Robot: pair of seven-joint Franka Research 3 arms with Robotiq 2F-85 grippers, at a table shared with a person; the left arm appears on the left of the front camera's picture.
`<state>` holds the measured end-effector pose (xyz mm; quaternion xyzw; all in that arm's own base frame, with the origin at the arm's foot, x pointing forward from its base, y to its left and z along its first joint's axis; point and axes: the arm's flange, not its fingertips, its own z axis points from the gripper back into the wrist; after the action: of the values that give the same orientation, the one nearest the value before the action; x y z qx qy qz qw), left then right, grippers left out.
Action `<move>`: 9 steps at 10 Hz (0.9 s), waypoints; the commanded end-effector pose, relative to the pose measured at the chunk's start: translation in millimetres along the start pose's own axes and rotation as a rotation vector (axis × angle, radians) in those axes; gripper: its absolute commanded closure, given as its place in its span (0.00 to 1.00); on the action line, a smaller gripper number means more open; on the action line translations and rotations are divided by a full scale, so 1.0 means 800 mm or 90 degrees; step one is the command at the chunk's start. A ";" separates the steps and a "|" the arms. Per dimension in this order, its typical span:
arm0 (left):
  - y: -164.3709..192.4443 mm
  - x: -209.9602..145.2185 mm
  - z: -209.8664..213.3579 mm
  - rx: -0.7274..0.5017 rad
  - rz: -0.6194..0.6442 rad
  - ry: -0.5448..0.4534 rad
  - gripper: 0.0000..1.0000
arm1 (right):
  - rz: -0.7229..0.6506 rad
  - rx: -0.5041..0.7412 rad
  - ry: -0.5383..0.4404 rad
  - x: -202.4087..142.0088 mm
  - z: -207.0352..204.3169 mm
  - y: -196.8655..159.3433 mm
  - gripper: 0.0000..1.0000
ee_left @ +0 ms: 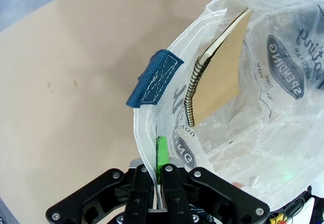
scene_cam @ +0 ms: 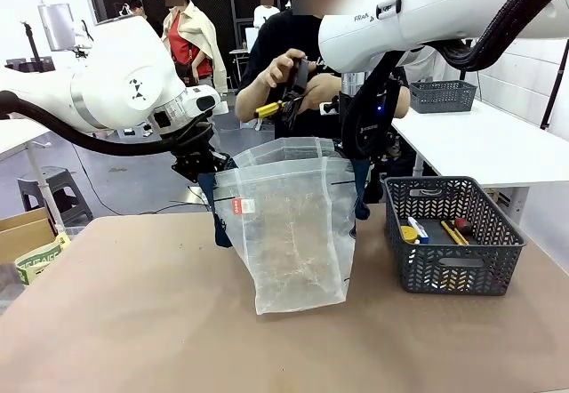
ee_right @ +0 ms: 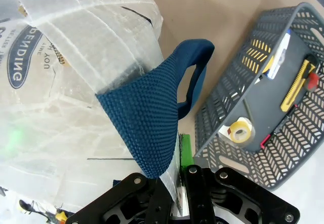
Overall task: Transfer purchased items from the store into the shopping bag.
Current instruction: Move the Reusable shopping bag to the right side of the table.
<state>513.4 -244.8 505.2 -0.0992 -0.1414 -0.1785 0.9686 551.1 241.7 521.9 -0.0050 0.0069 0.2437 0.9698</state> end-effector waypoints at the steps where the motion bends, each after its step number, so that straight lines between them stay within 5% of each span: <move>1: 0.001 -0.006 0.002 0.002 0.007 -0.002 1.00 | 0.000 0.000 0.002 -0.001 0.001 0.000 1.00; 9: 0.001 -0.006 0.002 0.002 0.007 -0.002 1.00 | 0.000 0.000 0.002 -0.001 0.001 0.000 1.00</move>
<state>513.4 -244.8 505.2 -0.0992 -0.1415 -0.1785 0.9686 551.1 241.7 521.9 -0.0050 0.0069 0.2437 0.9698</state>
